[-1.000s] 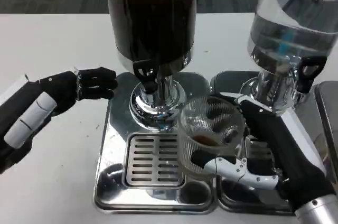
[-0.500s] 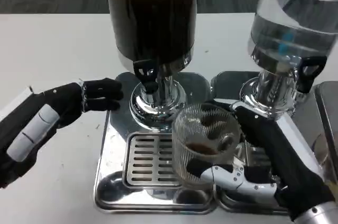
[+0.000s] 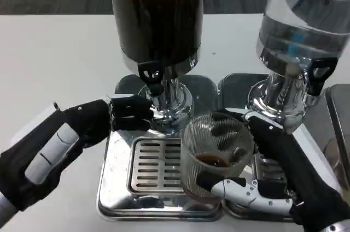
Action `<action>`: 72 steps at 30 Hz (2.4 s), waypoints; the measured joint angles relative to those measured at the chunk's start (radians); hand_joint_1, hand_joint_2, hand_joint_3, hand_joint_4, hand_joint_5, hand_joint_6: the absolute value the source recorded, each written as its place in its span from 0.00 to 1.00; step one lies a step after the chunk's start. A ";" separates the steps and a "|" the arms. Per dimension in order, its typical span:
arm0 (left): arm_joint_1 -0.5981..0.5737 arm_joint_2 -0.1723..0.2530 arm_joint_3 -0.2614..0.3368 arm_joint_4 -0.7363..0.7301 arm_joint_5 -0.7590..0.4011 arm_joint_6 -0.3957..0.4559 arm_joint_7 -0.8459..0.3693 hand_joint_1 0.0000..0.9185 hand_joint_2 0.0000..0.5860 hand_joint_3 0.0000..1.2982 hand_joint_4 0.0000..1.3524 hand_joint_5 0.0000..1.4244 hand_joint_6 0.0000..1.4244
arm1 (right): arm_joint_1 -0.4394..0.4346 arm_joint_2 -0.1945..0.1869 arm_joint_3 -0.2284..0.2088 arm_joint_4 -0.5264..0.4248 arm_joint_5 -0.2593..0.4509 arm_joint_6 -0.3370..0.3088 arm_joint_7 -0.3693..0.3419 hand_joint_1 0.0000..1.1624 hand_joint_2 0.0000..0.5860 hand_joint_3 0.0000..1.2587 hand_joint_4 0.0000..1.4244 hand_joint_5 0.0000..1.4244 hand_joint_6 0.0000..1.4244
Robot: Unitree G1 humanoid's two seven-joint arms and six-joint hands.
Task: Grasp the cup under the faucet to collect the drink, then remove the cup.
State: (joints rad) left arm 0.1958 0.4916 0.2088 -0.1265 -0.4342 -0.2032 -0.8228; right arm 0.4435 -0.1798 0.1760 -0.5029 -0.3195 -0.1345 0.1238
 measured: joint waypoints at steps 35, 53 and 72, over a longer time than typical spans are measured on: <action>0.058 -0.019 0.006 -0.097 -0.032 0.069 0.000 0.00 0.25 0.25 0.22 0.23 0.16 | 0.013 -0.029 -0.030 -0.052 0.032 0.023 0.026 0.60 0.42 0.41 0.39 0.44 0.47; 0.067 -0.017 0.017 -0.095 -0.023 0.069 0.000 0.00 0.26 0.26 0.22 0.23 0.16 | 0.013 -0.023 -0.032 -0.052 0.033 0.025 0.025 0.60 0.42 0.42 0.40 0.45 0.47; 0.056 0.071 0.025 -0.080 0.242 -0.265 0.020 0.00 0.23 0.26 0.22 0.22 0.16 | 0.027 -0.060 -0.101 -0.050 0.092 0.018 0.039 0.60 0.42 0.43 0.40 0.45 0.48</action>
State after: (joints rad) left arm 0.2517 0.5624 0.2342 -0.2064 -0.1927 -0.4684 -0.8029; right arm 0.4701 -0.2402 0.0748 -0.5530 -0.2270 -0.1161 0.1623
